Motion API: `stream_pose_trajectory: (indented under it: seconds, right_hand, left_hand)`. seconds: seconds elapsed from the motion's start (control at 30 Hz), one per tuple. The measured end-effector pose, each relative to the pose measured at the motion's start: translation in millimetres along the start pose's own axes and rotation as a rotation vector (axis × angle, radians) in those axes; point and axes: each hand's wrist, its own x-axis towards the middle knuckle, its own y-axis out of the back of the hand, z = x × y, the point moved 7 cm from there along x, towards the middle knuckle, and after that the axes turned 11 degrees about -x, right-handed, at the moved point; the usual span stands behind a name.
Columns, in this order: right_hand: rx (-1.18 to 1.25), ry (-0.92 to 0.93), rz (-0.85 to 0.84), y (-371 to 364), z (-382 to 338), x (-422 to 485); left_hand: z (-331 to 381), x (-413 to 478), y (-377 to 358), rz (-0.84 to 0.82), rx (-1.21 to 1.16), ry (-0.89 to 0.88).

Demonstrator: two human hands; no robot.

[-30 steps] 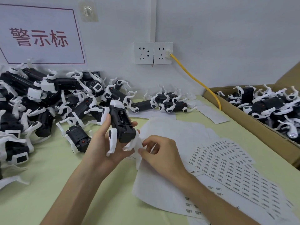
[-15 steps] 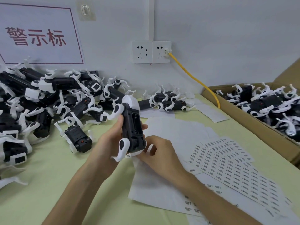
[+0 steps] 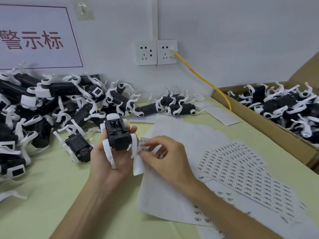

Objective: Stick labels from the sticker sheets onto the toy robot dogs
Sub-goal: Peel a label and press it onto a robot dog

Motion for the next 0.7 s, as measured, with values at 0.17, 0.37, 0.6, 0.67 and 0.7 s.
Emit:
stream_pose_trajectory:
  seconds: [0.17, 0.37, 0.6, 0.67, 0.7]
  right_hand:
    - [0.019, 0.025, 0.062, 5, -7, -3]
    - [-0.004, 0.034, 0.075, 5, -7, -3]
    - [-0.044, 0.088, 0.125, 7, -10, -3]
    - [-0.05, 0.094, 0.135, 8, -10, -3]
    - [-0.053, 0.097, 0.138, 8, -10, -3]
  left_hand:
    - [-6, 0, 2, -0.036, -0.093, 0.023]
    - [-12, -2, 0, -0.023, -0.08, -0.004]
    - [-18, 2, 12, -0.001, -0.153, 0.022]
    - [-19, 4, 15, -0.032, -0.149, 0.038]
    - [-19, 5, 16, -0.053, -0.148, 0.045]
